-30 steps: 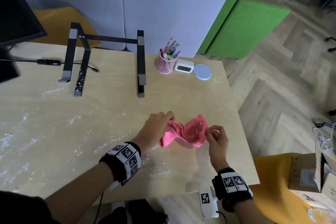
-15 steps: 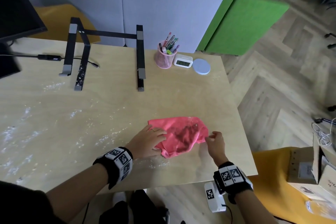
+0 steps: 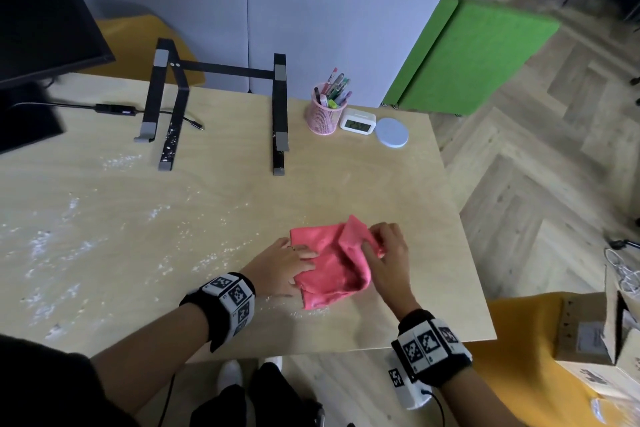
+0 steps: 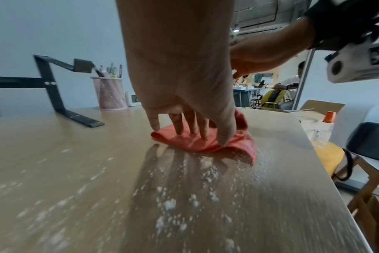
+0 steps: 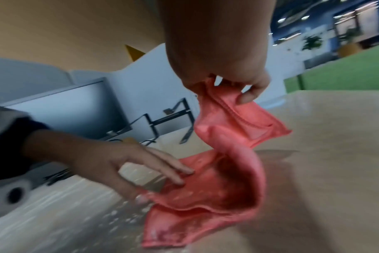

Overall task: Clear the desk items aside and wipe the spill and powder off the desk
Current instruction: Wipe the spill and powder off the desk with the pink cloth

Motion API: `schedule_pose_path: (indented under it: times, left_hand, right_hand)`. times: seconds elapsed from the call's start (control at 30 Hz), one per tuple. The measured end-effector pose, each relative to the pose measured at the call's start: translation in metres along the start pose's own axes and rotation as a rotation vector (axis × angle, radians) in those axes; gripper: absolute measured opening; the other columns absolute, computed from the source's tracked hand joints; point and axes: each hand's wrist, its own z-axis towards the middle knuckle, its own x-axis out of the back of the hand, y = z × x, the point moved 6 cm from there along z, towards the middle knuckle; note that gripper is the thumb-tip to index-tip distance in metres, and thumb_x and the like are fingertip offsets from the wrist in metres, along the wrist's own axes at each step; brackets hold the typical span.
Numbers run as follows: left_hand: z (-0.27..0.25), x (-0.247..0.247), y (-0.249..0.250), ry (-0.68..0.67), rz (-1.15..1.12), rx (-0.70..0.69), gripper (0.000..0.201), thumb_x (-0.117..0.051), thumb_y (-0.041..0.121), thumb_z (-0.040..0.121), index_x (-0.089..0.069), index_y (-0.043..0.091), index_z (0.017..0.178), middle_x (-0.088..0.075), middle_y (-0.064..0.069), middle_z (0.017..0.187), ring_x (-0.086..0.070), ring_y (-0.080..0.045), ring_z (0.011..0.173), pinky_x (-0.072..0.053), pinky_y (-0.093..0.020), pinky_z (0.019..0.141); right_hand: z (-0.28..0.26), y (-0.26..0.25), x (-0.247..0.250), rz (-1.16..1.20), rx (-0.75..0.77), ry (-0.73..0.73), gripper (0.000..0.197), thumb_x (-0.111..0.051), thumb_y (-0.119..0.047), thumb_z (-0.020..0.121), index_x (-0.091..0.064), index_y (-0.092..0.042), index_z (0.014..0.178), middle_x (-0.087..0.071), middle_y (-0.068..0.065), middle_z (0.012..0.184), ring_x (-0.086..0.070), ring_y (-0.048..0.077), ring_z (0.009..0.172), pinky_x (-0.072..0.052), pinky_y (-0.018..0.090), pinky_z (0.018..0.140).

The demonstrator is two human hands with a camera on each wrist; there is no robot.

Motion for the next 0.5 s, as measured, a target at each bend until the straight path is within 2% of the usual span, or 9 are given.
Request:
schedule_pose_path:
  times: [0.07,0.1,0.2,0.27,0.33,0.37,0.4,0.43,0.5]
  left_hand:
    - [-0.008,0.008,-0.008,0.120,-0.013,0.044,0.028,-0.053,0.022,0.089,-0.063,0.019,0.115,-0.060,0.002,0.126,-0.050,-0.015,0.119,-0.030,-0.043,0.110]
    - [-0.014,0.013,-0.016,0.182,-0.005,0.097,0.023,-0.050,0.016,0.089,-0.066,0.016,0.105,-0.064,0.002,0.112,-0.055,-0.015,0.108,-0.035,-0.041,0.105]
    - [-0.031,0.022,-0.041,0.258,0.023,0.250,0.021,-0.046,0.008,0.088,-0.065,0.015,0.087,-0.063,0.002,0.092,-0.055,-0.016,0.093,-0.039,-0.036,0.098]
    - [-0.042,0.027,-0.049,0.324,0.008,0.277,0.024,-0.041,0.013,0.089,-0.063,0.016,0.082,-0.063,0.003,0.088,-0.056,-0.017,0.088,-0.041,-0.036,0.092]
    - [-0.049,0.029,-0.049,0.369,0.008,0.278,0.035,-0.028,0.022,0.088,-0.062,0.017,0.080,-0.063,0.003,0.084,-0.057,-0.018,0.081,-0.042,-0.035,0.084]
    - [-0.051,0.028,-0.049,0.372,0.012,0.285,0.036,-0.025,0.024,0.085,-0.061,0.018,0.080,-0.062,0.004,0.083,-0.057,-0.017,0.079,-0.043,-0.035,0.082]
    - [-0.053,0.026,-0.049,0.369,0.016,0.295,0.035,-0.026,0.024,0.081,-0.060,0.019,0.081,-0.062,0.004,0.084,-0.057,-0.017,0.079,-0.043,-0.035,0.081]
    - [-0.055,0.023,-0.051,0.368,0.017,0.308,0.034,-0.027,0.024,0.079,-0.061,0.019,0.082,-0.061,0.005,0.086,-0.058,-0.017,0.080,-0.043,-0.035,0.082]
    - [-0.061,0.019,-0.054,0.382,0.007,0.330,0.035,-0.029,0.024,0.077,-0.063,0.018,0.085,-0.062,0.005,0.089,-0.059,-0.016,0.080,-0.046,-0.038,0.084]
  right_hand:
    - [-0.014,-0.022,-0.023,0.080,0.075,-0.273,0.011,-0.061,-0.010,0.085,-0.058,-0.021,0.086,-0.058,-0.011,0.082,-0.055,-0.002,0.071,-0.044,0.011,0.064]
    - [-0.021,-0.026,-0.030,0.086,0.104,-0.344,0.008,-0.059,-0.018,0.085,-0.058,-0.026,0.088,-0.061,-0.014,0.083,-0.057,-0.002,0.075,-0.045,0.013,0.069]
    - [-0.026,-0.014,-0.035,-0.104,0.138,-0.283,0.021,-0.040,-0.040,0.081,-0.057,-0.034,0.093,-0.059,-0.021,0.092,-0.053,0.002,0.084,-0.039,0.028,0.082]
    - [-0.025,0.001,-0.042,-0.278,0.134,-0.278,0.031,-0.040,-0.039,0.084,-0.054,-0.030,0.109,-0.054,-0.015,0.109,-0.049,0.006,0.100,-0.038,0.038,0.093]
    - [-0.024,0.011,-0.054,-0.365,0.151,-0.346,0.042,-0.050,-0.039,0.088,-0.045,-0.030,0.129,-0.038,-0.008,0.140,-0.032,0.013,0.131,-0.024,0.053,0.111]
    - [-0.024,0.016,-0.061,-0.400,0.177,-0.390,0.051,-0.050,-0.046,0.088,-0.037,-0.034,0.136,-0.023,-0.010,0.150,-0.014,0.015,0.142,-0.007,0.058,0.116]
    - [-0.023,0.017,-0.067,-0.428,0.207,-0.433,0.060,-0.046,-0.058,0.086,-0.029,-0.039,0.140,-0.008,-0.013,0.155,0.004,0.016,0.145,0.011,0.057,0.113]
    - [-0.022,0.020,-0.075,-0.446,0.240,-0.475,0.069,-0.039,-0.068,0.083,-0.018,-0.042,0.144,0.005,-0.014,0.155,0.016,0.016,0.143,0.020,0.052,0.109]
    - [-0.020,0.032,-0.091,-0.487,0.315,-0.565,0.081,-0.031,-0.074,0.080,0.001,-0.039,0.147,0.016,-0.009,0.156,0.022,0.016,0.142,0.018,0.052,0.111]
